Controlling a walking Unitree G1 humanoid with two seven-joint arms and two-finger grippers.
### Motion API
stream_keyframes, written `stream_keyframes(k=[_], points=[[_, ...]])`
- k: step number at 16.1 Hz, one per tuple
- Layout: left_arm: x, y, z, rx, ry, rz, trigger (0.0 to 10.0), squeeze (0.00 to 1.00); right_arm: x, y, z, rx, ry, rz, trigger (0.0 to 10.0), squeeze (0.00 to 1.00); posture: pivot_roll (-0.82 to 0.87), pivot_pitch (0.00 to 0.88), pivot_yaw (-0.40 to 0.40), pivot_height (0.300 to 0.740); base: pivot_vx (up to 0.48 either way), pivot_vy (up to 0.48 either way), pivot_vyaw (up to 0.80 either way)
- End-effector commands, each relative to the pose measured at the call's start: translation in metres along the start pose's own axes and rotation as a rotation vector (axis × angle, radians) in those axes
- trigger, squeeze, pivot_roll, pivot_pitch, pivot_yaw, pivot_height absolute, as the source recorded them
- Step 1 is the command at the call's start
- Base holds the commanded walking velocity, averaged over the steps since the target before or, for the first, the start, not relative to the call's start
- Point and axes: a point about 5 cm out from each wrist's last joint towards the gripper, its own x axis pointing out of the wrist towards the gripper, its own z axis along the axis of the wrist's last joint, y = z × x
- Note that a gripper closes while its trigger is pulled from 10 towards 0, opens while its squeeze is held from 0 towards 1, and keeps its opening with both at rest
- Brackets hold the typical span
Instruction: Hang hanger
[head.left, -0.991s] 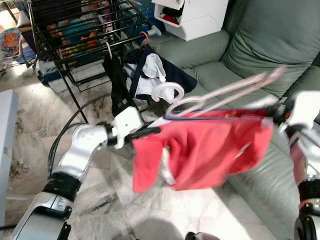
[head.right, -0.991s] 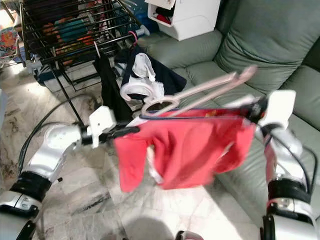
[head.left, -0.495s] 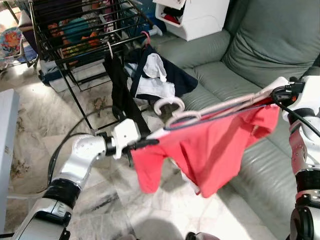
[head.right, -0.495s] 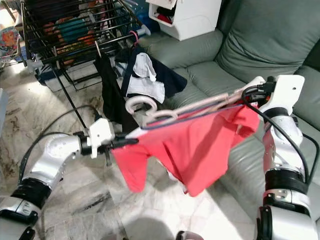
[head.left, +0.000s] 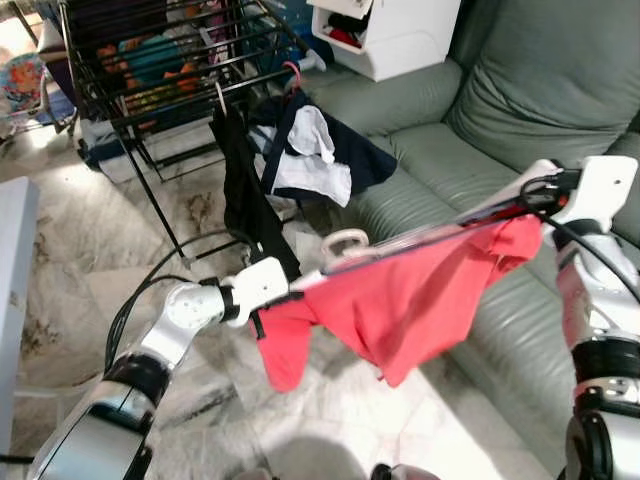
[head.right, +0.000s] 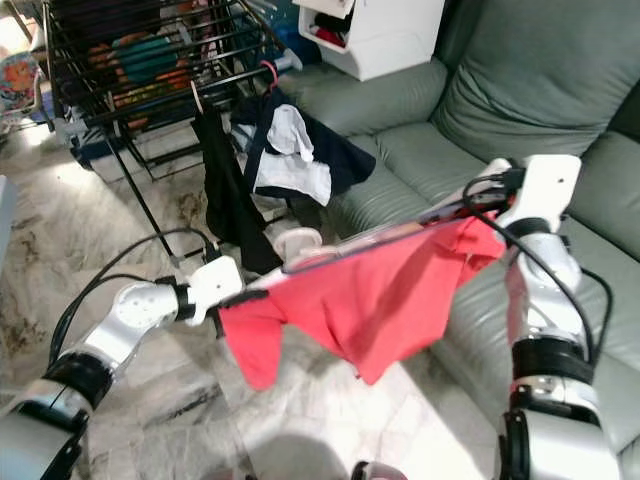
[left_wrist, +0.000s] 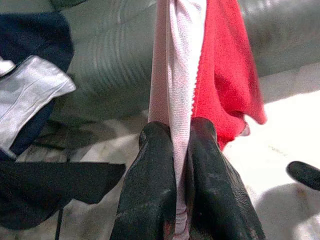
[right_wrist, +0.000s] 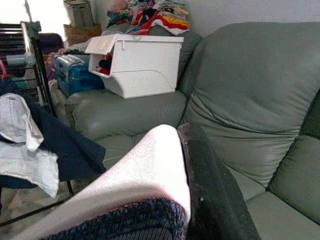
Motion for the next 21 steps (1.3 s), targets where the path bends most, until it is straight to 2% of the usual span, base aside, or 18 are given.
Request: stream_keyframes(k=[1,2,3,4,5,6,7,9,11,13,15,17,18,19,21], points=[[-0.020,0.000,-0.042,-0.084,0.222,0.066,0.0,0.00,0.002,-0.016,0.023,-0.008,-0.099,-0.068,0.0,0.00,-0.07,0.003,0.053,0.740,0.000,0.000,0.00],[-0.019,0.002,-0.050,-0.137,0.289,0.145,0.0,0.00,0.003,-0.009,0.020,-0.009,-0.088,-0.044,0.0,0.00,-0.07,0.003,0.053,0.740,0.000,0.000,0.00],[-0.018,0.004,-0.052,-0.173,0.315,0.210,0.0,0.00,0.004,-0.002,0.018,-0.012,-0.085,-0.023,0.0,0.00,-0.07,0.003,0.053,0.740,0.000,0.000,0.00],[-0.013,0.005,-0.051,-0.261,0.300,0.296,0.0,0.00,0.005,0.010,0.016,-0.026,-0.085,0.018,0.0,0.00,-0.07,0.003,0.052,0.740,0.000,0.000,0.00],[-0.008,0.003,-0.049,-0.323,0.282,0.336,0.0,0.00,0.006,0.019,0.015,-0.034,-0.090,0.043,0.0,0.00,-0.07,0.002,0.054,0.740,0.000,0.000,0.00],[0.002,-0.005,-0.046,-0.383,0.259,0.354,0.0,0.00,0.007,0.034,0.013,-0.055,-0.094,0.084,0.0,0.00,-0.07,0.001,0.053,0.740,0.000,0.000,0.00],[0.017,-0.019,-0.038,-0.451,0.216,0.338,0.0,0.00,0.008,0.053,0.011,-0.068,-0.103,0.134,0.0,0.00,-0.07,0.001,0.053,0.740,0.000,0.000,0.00],[0.031,-0.029,-0.026,-0.570,0.161,0.348,0.0,0.00,0.010,0.073,0.008,-0.047,-0.100,0.171,0.0,0.00,-0.06,0.000,0.050,0.740,0.000,0.000,0.00],[0.045,-0.037,-0.010,-0.645,0.103,0.328,0.0,0.00,0.011,0.096,0.002,-0.030,-0.080,0.220,0.0,0.00,-0.06,0.000,0.046,0.740,0.000,0.000,0.00],[0.052,-0.037,0.002,-0.676,0.067,0.338,0.0,0.00,0.008,0.111,-0.005,-0.020,-0.054,0.262,0.0,0.00,-0.05,0.000,0.046,0.740,0.000,0.000,0.00],[0.054,-0.029,0.010,-0.730,0.018,0.407,0.0,0.00,0.002,0.122,-0.016,-0.037,-0.015,0.315,0.0,0.00,-0.05,0.000,0.045,0.740,0.000,0.000,0.00],[0.055,-0.019,0.022,-0.834,-0.059,0.460,0.0,0.00,-0.013,0.136,-0.039,-0.037,0.106,0.436,0.0,0.00,-0.06,0.000,0.047,0.740,0.000,0.000,0.00],[0.054,-0.015,0.025,-0.848,-0.069,0.478,0.0,0.00,-0.025,0.146,-0.056,-0.060,0.189,0.541,0.0,0.00,-0.06,0.000,0.048,0.740,0.000,0.000,0.00],[0.054,-0.013,0.025,-0.851,-0.068,0.495,0.0,0.00,-0.035,0.152,-0.064,-0.081,0.222,0.613,0.0,0.00,-0.06,0.000,0.048,0.740,0.000,0.000,0.00],[0.052,-0.010,0.025,-0.880,-0.066,0.516,0.0,0.00,-0.055,0.170,-0.070,-0.031,0.248,0.768,0.0,0.00,-0.06,0.000,0.048,0.740,0.000,0.000,0.00]])
